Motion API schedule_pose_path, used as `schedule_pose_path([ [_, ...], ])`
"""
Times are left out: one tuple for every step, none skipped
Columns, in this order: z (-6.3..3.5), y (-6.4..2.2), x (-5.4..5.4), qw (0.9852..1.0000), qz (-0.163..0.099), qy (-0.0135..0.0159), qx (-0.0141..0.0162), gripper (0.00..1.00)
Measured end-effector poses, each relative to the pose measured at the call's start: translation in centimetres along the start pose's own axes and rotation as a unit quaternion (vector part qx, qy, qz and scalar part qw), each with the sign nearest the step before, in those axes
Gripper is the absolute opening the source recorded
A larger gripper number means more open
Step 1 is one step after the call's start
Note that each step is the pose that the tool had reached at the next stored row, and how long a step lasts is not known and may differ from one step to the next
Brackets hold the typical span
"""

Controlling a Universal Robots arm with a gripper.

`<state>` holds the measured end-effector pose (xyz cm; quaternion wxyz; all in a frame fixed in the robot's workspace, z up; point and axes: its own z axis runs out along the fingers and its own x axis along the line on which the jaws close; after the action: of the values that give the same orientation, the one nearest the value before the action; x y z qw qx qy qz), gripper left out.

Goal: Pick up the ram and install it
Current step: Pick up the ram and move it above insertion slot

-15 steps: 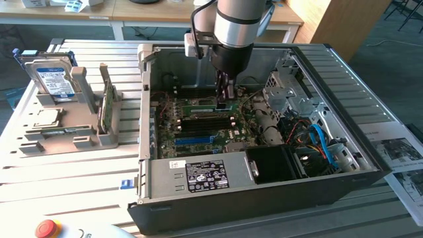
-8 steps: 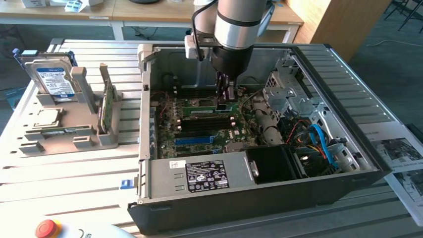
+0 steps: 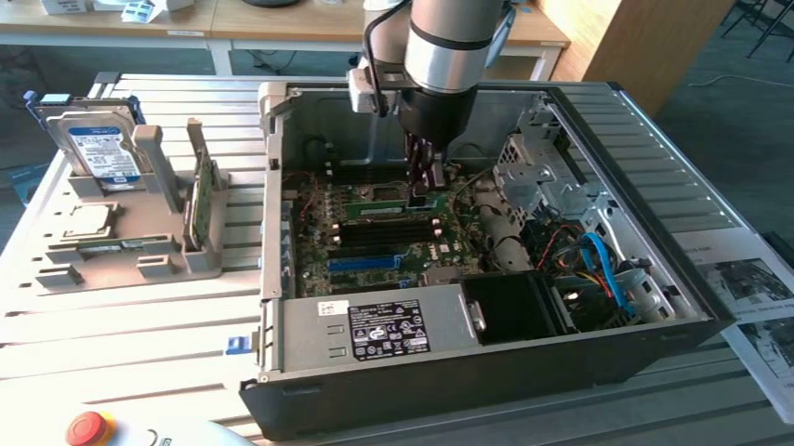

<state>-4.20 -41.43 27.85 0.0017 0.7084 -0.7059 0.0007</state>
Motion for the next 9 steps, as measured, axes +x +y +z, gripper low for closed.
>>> schedule_pose_path([
  [0.0, 0.0, 0.0, 1.0, 0.0, 0.0, 0.0, 0.12],
  [-0.01, 0.0, 0.0, 1.0, 0.0, 0.0, 0.0, 0.12],
  [-0.09, -0.01, 0.0, 1.0, 0.0, -0.0001, 0.0, 0.12],
  [-0.27, -0.01, 0.0, 1.0, 0.0, 0.0, 0.0, 0.12],
  [-0.52, -0.01, 0.0, 1.0, 0.0, 0.0, -0.0002, 0.12],
  [-0.78, -0.02, 0.0, 1.0, 0.0, 0.0, -0.0002, 0.12],
  [-1.07, -0.03, 0.0, 1.0, 0.0, 0.0001, -0.0003, 0.12],
  [-1.38, -0.03, 0.0, 1.0, 0.0, 0.0002, -0.0004, 0.12],
  [-1.68, -0.04, 0.0, 1.0, 0.0, 0.0003, -0.0004, 0.12],
])
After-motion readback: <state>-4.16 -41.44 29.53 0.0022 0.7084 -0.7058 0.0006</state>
